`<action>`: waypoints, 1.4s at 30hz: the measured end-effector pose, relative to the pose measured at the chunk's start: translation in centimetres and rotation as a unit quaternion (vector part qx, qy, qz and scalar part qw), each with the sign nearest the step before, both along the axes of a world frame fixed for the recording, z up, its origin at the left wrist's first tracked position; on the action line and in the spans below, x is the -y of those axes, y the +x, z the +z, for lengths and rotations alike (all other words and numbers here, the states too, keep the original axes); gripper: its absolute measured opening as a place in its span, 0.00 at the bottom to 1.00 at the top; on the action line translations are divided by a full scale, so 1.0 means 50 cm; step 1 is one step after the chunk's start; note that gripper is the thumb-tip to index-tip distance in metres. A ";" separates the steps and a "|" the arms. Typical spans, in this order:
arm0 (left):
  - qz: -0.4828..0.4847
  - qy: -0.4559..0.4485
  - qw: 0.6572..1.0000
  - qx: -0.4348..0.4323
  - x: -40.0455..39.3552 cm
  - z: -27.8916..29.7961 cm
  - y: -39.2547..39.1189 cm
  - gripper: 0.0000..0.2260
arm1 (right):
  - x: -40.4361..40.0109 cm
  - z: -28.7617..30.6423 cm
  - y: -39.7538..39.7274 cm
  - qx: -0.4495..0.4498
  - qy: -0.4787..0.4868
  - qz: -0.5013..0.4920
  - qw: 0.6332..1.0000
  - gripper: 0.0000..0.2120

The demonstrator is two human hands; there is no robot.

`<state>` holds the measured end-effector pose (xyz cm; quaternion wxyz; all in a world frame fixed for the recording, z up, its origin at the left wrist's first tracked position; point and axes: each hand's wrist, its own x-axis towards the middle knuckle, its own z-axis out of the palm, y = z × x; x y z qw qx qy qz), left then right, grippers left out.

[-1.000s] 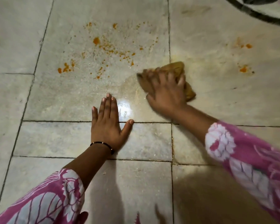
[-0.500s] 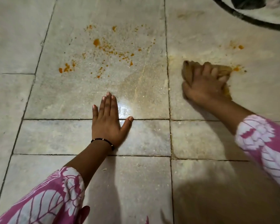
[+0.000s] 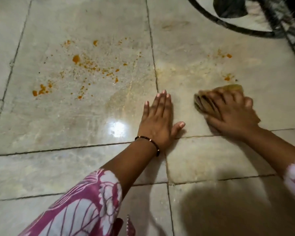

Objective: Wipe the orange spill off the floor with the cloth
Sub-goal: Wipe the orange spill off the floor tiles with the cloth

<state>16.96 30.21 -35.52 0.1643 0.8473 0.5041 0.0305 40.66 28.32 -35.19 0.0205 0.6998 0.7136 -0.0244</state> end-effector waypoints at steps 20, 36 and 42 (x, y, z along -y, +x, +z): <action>-0.034 0.028 0.999 -0.011 -0.012 -0.040 0.022 0.40 | -0.222 0.003 0.054 0.025 0.009 -0.200 0.979 0.27; -0.021 0.041 0.999 0.001 -0.011 -0.042 0.024 0.40 | -0.238 0.001 0.074 0.030 0.050 -0.218 0.974 0.23; -0.028 0.043 0.999 -0.006 -0.010 -0.039 0.024 0.41 | -0.165 -0.011 -0.075 0.006 0.027 0.012 1.000 0.27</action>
